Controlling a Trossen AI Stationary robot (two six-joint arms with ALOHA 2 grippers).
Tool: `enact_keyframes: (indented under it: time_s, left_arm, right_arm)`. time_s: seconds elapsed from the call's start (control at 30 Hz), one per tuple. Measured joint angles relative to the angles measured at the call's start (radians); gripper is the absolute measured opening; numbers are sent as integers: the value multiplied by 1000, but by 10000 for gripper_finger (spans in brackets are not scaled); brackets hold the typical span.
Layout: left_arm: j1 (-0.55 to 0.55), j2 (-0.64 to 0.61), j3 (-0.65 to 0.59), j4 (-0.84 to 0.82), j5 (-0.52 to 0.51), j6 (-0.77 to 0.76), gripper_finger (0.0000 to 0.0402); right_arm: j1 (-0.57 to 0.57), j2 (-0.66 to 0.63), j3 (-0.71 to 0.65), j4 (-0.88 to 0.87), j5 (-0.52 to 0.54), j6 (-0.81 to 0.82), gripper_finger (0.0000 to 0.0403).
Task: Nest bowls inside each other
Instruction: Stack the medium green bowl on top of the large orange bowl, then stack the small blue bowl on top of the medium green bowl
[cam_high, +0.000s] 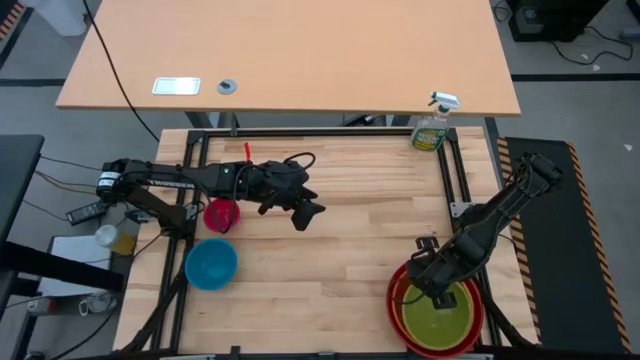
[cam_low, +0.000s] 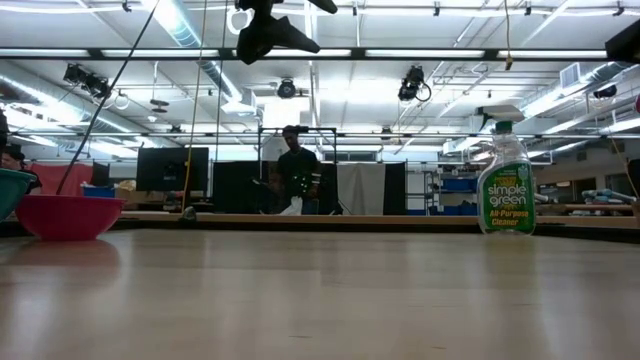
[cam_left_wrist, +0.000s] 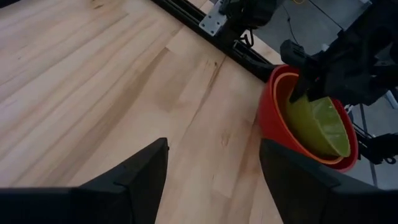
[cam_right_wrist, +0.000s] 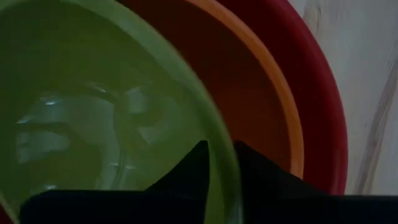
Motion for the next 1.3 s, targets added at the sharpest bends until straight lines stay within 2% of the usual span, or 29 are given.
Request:
enact_keyframes:
  time_s: [0.17, 0.3, 0.63, 0.73, 0.93, 1.17, 1.3]
  left_arm:
    - [0, 0, 0, 2, 4, 0, 256]
    - [0, 0, 0, 2, 18, 4, 256]
    - [-2, 0, 0, -37, 39, 33, 256]
    - [-7, 0, 0, -141, 78, 88, 256]
    - [-47, 0, 0, -493, 205, 289, 256]
    - [-156, 0, 0, -913, 212, 681, 252]
    - [-227, 0, 0, -966, 212, 805, 244]
  right_arm:
    - [-1, 0, 0, 4, -4, 23, 137]
    - [-13, 0, 6, -7, -45, 51, 163]
    - [-50, 0, 143, -217, -14, 55, 172]
    - [-49, -1, 188, -288, 14, 55, 172]
    - [-49, -1, 237, -351, 115, 81, 171]
    - [-50, -1, 240, -334, 173, 81, 171]
    - [-53, -1, 240, -332, 205, 102, 170]
